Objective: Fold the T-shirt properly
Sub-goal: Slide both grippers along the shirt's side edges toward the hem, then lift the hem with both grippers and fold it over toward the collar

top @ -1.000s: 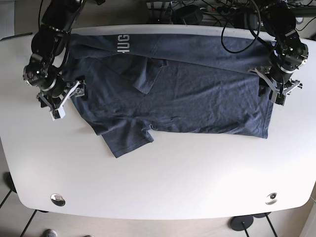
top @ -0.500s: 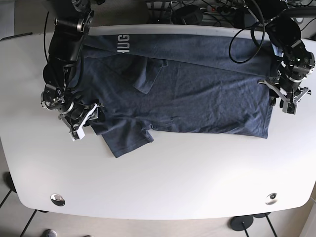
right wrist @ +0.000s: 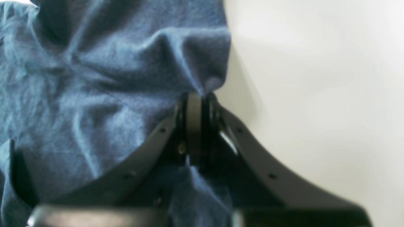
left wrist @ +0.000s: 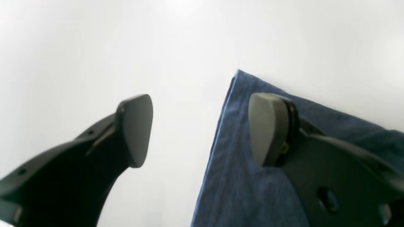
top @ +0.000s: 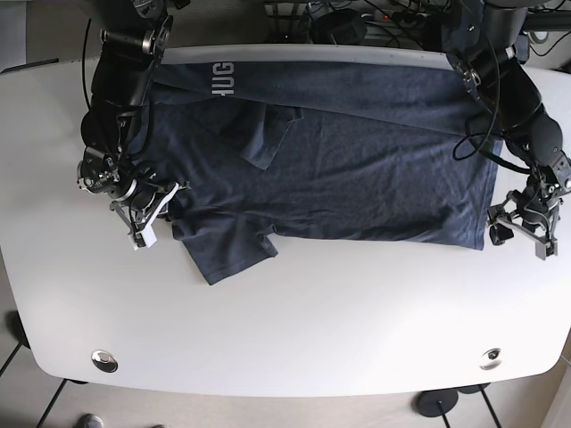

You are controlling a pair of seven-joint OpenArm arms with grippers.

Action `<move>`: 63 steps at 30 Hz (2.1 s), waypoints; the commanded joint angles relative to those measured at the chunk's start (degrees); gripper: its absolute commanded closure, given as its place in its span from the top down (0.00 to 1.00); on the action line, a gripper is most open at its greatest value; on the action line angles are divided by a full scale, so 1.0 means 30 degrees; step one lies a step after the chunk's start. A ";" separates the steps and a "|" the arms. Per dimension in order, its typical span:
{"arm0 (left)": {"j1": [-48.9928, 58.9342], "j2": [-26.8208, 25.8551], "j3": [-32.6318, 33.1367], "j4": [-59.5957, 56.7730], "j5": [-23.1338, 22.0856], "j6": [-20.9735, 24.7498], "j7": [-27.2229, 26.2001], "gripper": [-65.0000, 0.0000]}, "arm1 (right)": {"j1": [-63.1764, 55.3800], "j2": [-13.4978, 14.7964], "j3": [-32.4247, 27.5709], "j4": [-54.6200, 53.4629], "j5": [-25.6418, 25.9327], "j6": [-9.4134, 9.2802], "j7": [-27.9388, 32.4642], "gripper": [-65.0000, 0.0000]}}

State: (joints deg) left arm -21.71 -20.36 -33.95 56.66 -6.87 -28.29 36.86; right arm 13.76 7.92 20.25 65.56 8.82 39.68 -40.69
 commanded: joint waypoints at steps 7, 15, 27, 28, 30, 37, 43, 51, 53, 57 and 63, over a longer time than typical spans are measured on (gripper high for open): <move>-0.1450 -0.0554 0.2454 -0.4661 -0.0331 -0.0136 -0.2045 0.69 | 0.0264 0.0040 0.0034 0.0813 -0.0288 0.0106 -0.0343 0.03; -0.1480 0.0237 0.2483 -0.6038 -0.0126 -0.2129 -0.2456 0.00 | 0.0264 0.0040 0.0063 0.1341 -0.0258 0.0106 -0.0343 0.03; 0.0513 0.0266 0.0871 0.2489 -0.2353 -0.3902 0.1735 0.00 | 0.1260 0.0157 0.0971 0.4506 -0.0258 0.0106 -0.1954 0.03; 0.0953 0.0266 0.0871 0.3310 -0.2910 -0.3902 0.2204 0.00 | 0.1113 0.0128 0.1206 0.5355 -0.0258 0.0106 -0.2482 0.03; 0.1832 0.0266 0.0842 0.5068 -0.3906 -0.3902 0.3141 0.00 | 0.0557 0.0070 0.1587 0.7114 -0.0258 0.0106 -0.3361 0.03; 0.6345 0.0266 0.0227 1.0255 -0.6485 -0.3887 0.4870 0.00 | -0.3282 0.0040 0.1733 1.2359 -0.0258 0.0106 -0.4680 0.03; 0.8396 0.0266 -0.0682 1.0313 -0.6573 -0.3887 0.4870 0.00 | -0.5656 -0.0546 0.3286 1.2945 -0.0229 0.0106 -0.4592 0.03; 1.0066 0.0120 -0.0565 1.1134 -0.6427 -0.3887 0.4870 0.01 | -0.7678 -0.0663 0.3609 1.2945 -0.0112 0.0106 -0.4562 0.04; 1.0447 0.0120 -0.0565 1.1193 -0.6427 -0.3887 0.4870 0.21 | -0.8117 -0.0604 0.3609 1.2975 0.1324 0.0106 -0.4562 0.06; 1.0740 0.0120 -0.0565 1.2658 -0.6427 -0.3902 0.4870 0.47 | -0.8410 -0.0517 0.3462 1.4088 0.3668 0.0106 -0.4650 0.49; 1.1356 0.0237 -0.0565 1.5119 -0.6427 -0.3902 0.4870 0.46 | -0.4806 -0.1161 0.2026 1.3238 0.2731 0.0106 -0.6408 0.85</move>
State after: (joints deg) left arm 12.67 -18.70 -35.31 100.90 -25.39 -39.97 52.66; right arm -0.67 3.97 25.06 103.92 16.40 39.92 -60.77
